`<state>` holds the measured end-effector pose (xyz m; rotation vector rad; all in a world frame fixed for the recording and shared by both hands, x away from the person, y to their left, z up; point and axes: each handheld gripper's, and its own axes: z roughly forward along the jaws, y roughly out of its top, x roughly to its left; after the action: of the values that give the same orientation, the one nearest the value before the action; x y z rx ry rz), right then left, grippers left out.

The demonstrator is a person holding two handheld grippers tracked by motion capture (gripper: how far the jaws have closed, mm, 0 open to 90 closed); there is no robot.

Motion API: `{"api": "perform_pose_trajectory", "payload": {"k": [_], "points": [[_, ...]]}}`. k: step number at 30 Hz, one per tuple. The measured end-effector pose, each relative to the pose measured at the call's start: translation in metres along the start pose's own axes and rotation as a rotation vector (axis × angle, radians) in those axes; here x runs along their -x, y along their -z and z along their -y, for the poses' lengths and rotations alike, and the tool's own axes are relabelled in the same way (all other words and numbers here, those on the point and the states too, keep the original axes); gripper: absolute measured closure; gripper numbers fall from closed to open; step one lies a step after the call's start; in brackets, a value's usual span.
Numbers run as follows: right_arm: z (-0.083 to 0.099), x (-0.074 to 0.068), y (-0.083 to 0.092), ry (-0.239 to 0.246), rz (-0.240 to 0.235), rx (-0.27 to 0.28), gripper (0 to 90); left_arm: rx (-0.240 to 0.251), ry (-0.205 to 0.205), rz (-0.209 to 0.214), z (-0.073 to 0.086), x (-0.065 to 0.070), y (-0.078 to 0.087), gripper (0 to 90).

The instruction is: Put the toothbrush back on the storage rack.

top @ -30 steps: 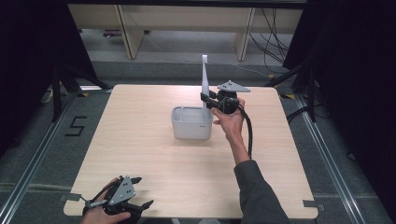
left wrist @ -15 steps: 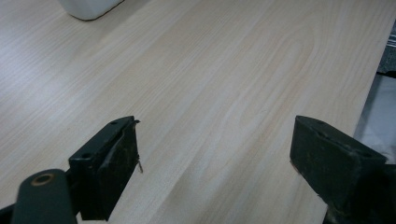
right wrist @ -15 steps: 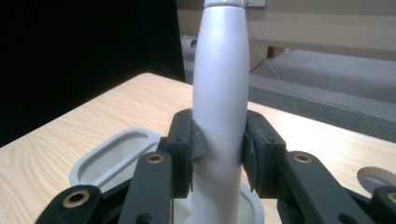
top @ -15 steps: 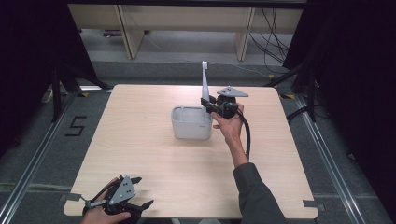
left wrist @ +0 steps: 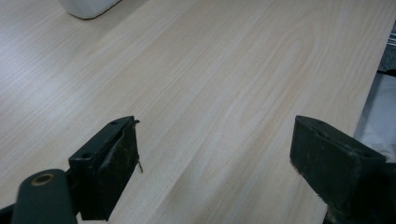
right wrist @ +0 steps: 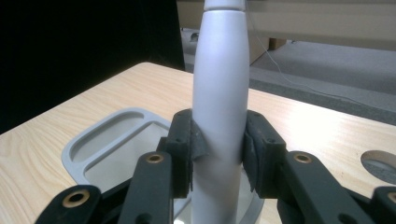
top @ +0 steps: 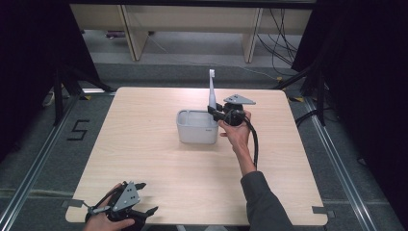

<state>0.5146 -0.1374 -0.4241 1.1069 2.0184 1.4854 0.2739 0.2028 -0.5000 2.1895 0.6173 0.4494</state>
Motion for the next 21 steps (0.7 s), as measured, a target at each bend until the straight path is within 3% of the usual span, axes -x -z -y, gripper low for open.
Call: {"api": "perform_pose_trajectory", "payload": {"k": [3, 6, 8, 9, 10, 11, 13, 17, 18, 19, 21], "points": [[0.003, 0.001, -0.001, 0.022, 0.001, 0.005, 66.3, -0.013, -0.017, -0.008, 0.0, -0.001, 0.001, 14.8], [0.005, 0.001, 0.0, 0.0, 0.002, -0.017, 66.3, -0.016, -0.01, 0.001, 0.0, -0.001, 0.0, 14.8], [0.007, 0.003, -0.001, 0.039, -0.001, -0.006, 66.3, -0.012, -0.007, -0.006, 0.0, 0.0, 0.0, 14.8], [0.008, 0.001, 0.0, 0.013, 0.006, -0.026, 66.3, -0.015, -0.009, -0.002, 0.0, -0.001, 0.0, 14.8], [0.008, 0.0, 0.0, 0.011, 0.005, -0.031, 66.3, -0.021, -0.005, 0.01, 0.0, -0.001, 0.001, 14.8], [0.008, 0.002, -0.001, 0.04, 0.011, -0.027, 66.3, -0.015, -0.002, -0.003, 0.001, 0.0, 0.0, 14.8], [0.01, 0.0, 0.0, 0.019, 0.016, -0.051, 66.3, -0.014, -0.013, -0.003, 0.0, -0.001, 0.001, 14.8], [0.012, 0.002, -0.002, 0.063, 0.014, -0.049, 66.2, -0.001, 0.001, -0.005, 0.0, 0.0, 0.0, 14.8], [0.013, 0.001, -0.001, 0.037, 0.013, -0.064, 66.2, 0.001, -0.001, -0.006, 0.0, 0.0, 0.001, 14.8], [0.013, 0.002, -0.002, 0.069, 0.031, -0.053, 66.2, -0.006, -0.008, -0.008, 0.0, -0.001, 0.001, 14.7], [0.014, 0.003, -0.001, 0.049, 0.026, -0.065, 66.1, -0.002, -0.001, -0.006, 0.0, 0.0, 0.001, 14.8]]}}
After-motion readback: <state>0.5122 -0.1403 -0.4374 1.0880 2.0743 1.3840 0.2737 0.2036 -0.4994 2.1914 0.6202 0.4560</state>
